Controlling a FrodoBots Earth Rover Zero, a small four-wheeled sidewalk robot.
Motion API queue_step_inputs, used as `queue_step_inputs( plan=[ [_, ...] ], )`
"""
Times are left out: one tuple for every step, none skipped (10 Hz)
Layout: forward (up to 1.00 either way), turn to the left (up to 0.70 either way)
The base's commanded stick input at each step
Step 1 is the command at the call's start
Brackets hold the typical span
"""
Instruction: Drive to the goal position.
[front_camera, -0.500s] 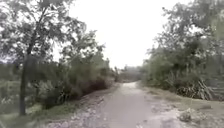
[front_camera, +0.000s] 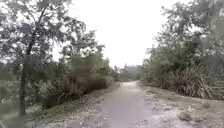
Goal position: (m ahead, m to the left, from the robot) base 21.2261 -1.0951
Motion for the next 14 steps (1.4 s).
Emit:
queue_step_inputs(
  plan=[
    [0.70, 0.04],
    [0.70, 0.04],
    [0.70, 0.04],
    [0.70, 0.04],
    [0.70, 0.04],
    [0.70, 0.04],
    [0.70, 0.04],
    [0.70, 0.04],
    [0.70, 0.04],
    [0.70, 0.04],
    [0.70, 0.04],
    [0.70, 0.04],
    [0.70, 0.04],
    [0.70, 0.04]
  ],
)
